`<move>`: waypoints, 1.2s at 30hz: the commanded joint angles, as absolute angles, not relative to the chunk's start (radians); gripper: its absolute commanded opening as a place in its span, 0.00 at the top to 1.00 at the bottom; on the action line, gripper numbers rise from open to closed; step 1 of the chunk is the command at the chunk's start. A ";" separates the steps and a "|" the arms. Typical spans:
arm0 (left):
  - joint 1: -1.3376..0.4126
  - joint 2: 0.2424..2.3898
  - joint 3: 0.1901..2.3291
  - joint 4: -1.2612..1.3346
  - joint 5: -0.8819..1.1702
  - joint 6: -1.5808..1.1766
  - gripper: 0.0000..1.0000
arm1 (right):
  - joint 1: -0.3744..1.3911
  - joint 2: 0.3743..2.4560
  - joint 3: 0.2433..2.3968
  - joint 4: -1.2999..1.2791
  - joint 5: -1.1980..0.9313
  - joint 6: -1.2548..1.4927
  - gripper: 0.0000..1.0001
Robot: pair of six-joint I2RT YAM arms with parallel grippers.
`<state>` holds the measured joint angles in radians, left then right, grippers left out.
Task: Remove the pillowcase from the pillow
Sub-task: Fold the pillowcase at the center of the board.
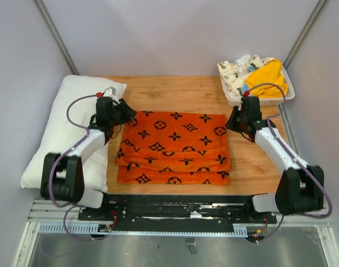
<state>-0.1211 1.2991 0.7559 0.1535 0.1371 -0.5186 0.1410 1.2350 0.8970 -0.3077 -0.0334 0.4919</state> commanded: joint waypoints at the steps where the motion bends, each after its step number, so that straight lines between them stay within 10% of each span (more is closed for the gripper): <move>1: -0.129 1.555 0.929 0.185 0.173 -0.456 0.69 | 0.178 1.469 1.088 -0.274 -0.015 0.450 0.83; 7: -0.129 1.859 1.141 0.069 0.000 -0.416 0.99 | 0.192 1.774 1.317 -0.318 0.062 0.425 0.99; 21: -0.128 2.123 1.315 0.053 -0.042 -0.450 1.00 | 0.191 2.243 1.732 -0.434 0.087 0.379 0.99; 36: -0.129 2.014 1.250 0.023 -0.070 -0.435 1.00 | 0.251 1.890 1.469 -0.369 0.108 0.400 0.99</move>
<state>-0.1295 2.0506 1.2789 0.0658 -0.0414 -0.4511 0.2111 1.9255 1.5440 -0.3759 0.0837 0.3714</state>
